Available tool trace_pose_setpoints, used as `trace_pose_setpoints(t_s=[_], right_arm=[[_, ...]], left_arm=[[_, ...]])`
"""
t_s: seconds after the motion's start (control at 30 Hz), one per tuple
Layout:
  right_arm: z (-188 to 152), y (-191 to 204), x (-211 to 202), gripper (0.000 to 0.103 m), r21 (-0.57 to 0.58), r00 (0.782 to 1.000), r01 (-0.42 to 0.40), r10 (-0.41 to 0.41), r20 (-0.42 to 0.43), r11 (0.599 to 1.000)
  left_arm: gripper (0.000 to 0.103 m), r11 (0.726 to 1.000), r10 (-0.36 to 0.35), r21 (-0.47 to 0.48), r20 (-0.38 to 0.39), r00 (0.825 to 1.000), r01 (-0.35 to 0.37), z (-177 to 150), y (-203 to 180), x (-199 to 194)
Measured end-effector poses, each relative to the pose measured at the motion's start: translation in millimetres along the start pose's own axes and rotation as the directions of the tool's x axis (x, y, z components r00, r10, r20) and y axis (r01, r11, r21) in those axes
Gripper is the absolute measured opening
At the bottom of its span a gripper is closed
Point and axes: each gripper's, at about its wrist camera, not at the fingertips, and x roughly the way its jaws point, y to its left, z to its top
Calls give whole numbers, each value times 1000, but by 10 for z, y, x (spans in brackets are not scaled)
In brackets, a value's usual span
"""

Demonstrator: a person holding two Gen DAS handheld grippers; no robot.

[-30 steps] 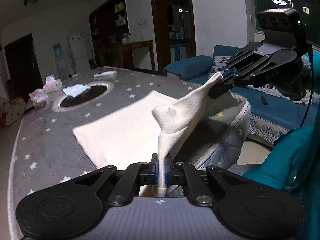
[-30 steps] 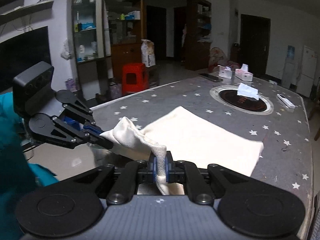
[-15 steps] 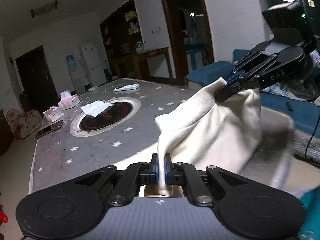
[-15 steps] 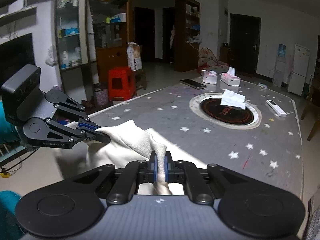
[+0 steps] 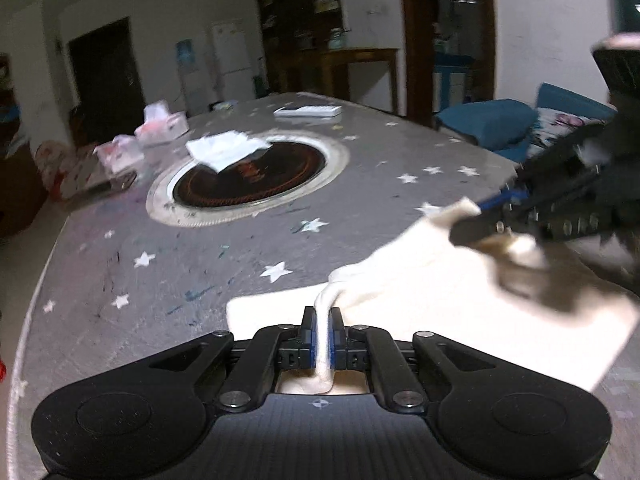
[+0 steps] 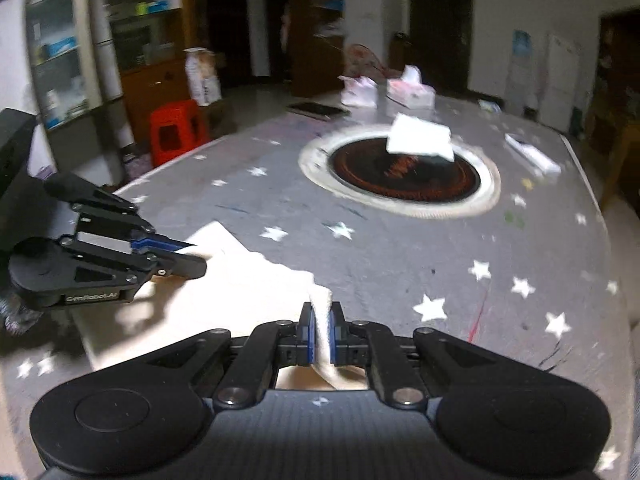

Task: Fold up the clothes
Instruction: 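Lift the sweatshirt end with both grippers and fold it over the body, then lower the folded end onto the sweatshirt and open both grippers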

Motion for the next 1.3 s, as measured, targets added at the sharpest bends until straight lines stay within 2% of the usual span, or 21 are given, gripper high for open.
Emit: trace_pose_setpoints(t_s=[0.13, 0.2, 0.27, 0.43, 0.5, 0.57, 0.67, 0.77, 0.9, 1.03, 1.13, 1.27, 1.3], right_arm=[[-91, -103, 163, 8, 76, 1000, 30, -29, -8, 997], [-106, -135, 175, 9, 100, 999, 32, -32, 0, 994], [-96, -161, 183, 13, 119, 998, 56, -57, 4, 991], [-65, -255, 153, 16, 160, 994, 106, -110, 15, 981], [-31, -260, 76, 16, 161, 993, 108, -115, 32, 981], [9, -206, -31, 16, 147, 993, 93, -103, 58, 985], [55, -42, -122, 16, 112, 996, 28, -37, 78, 993], [82, 162, -82, 16, 78, 996, -49, 44, 73, 996], [101, 380, 181, 16, 55, 996, -87, 85, 30, 995], [111, 413, 403, 16, 95, 997, -70, 69, 20, 993], [130, 431, 499, 16, 83, 999, -36, 35, 18, 996], [126, 475, 522, 17, 33, 1000, -26, 26, 7, 999], [116, 484, 514, 17, 25, 1000, -27, 27, 7, 999]], left_arm=[[15, 999, 33, -41, 9, 999, -32, 40, 43, 62], [27, 997, 51, -65, 17, 999, -50, 61, 78, 59], [32, 994, 69, -91, 22, 997, -67, 68, 123, 45], [39, 975, 124, -192, 38, 992, -115, 46, 285, -129], [47, 973, 110, -209, 52, 993, -97, 11, 307, -271], [51, 973, 87, -219, 63, 994, -71, -42, 302, -436], [56, 973, 72, -224, 39, 997, -62, -148, 218, -542], [56, 971, 63, -234, 6, 998, -59, -244, 142, -594], [56, 959, 62, -273, -50, 997, -73, -339, 117, -507], [56, 950, 48, -305, -60, 997, -64, -364, 168, -461], [55, 951, 19, -307, -64, 998, -38, -371, 183, -453], [40, 943, -46, -333, -65, 997, 22, -395, 224, -465], [40, 941, -61, -336, -67, 996, 35, -407, 224, -479]])
